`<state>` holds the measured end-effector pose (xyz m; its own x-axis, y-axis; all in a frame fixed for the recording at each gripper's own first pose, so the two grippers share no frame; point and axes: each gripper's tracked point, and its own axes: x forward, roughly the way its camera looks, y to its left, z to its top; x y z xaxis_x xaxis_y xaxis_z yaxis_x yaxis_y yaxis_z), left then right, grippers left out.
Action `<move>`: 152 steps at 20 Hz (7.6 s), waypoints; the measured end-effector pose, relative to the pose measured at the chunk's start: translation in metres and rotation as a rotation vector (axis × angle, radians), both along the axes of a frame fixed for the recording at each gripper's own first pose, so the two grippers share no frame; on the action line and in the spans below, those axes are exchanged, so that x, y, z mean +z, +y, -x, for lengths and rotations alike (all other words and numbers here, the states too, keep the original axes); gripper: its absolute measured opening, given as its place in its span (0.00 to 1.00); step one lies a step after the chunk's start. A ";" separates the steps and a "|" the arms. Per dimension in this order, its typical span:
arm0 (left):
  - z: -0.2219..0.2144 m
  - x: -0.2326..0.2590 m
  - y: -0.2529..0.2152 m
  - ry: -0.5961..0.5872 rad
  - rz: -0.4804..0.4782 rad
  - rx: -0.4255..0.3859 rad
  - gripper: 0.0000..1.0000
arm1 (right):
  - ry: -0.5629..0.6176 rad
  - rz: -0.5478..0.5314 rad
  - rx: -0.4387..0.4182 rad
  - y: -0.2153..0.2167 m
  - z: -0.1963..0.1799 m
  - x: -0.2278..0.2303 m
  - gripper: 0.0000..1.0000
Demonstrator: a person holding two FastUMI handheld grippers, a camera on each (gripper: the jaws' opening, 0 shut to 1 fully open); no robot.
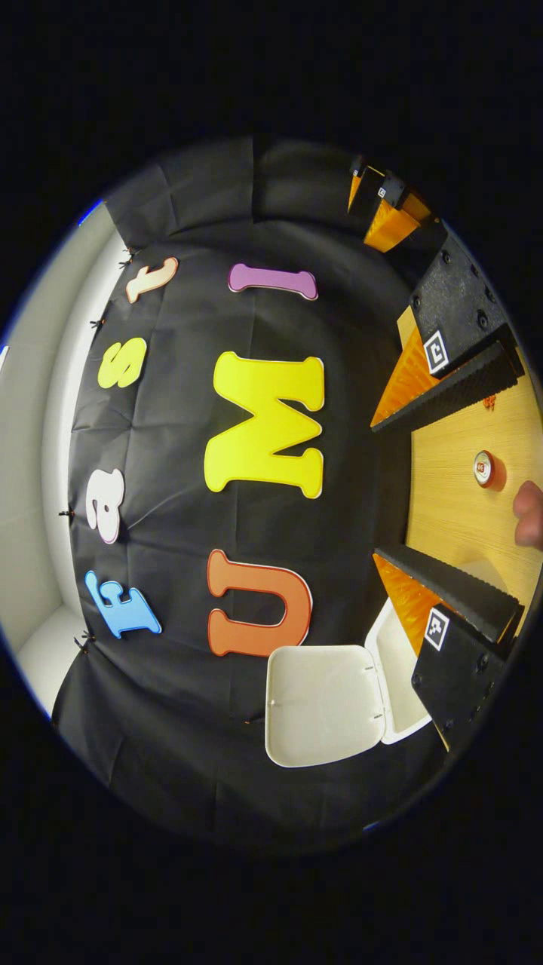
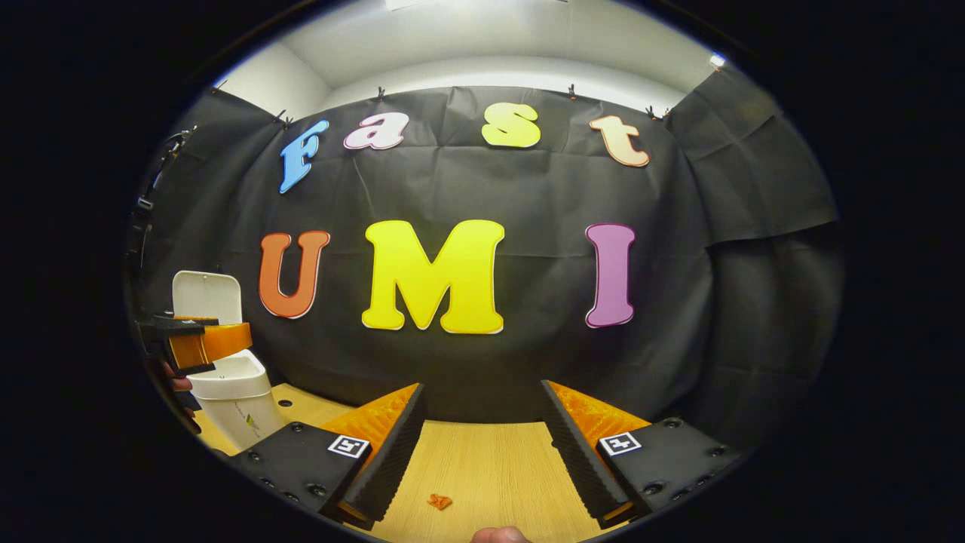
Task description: Press the lid of the desktop garbage bin to open it, pick up the crumpled paper on the desktop and throw it into the bin, then pick up the pop can on the desktop and drop it into the bin, and finally close the garbage bin lid.
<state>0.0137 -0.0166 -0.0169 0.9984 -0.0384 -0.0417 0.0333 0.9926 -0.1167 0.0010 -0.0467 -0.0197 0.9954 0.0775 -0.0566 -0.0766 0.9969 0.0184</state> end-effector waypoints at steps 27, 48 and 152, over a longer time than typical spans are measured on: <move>0.091 -0.079 0.012 0.303 -0.032 0.065 0.96 | 0.601 0.160 0.301 0.058 -0.024 -0.292 0.95; 0.113 -0.091 0.073 0.369 -0.014 0.190 0.97 | 0.861 0.204 0.314 0.079 -0.054 -0.393 0.52; 0.083 -0.158 -0.031 0.237 -0.126 -0.328 0.96 | 0.287 0.027 0.128 0.042 0.007 -0.064 0.87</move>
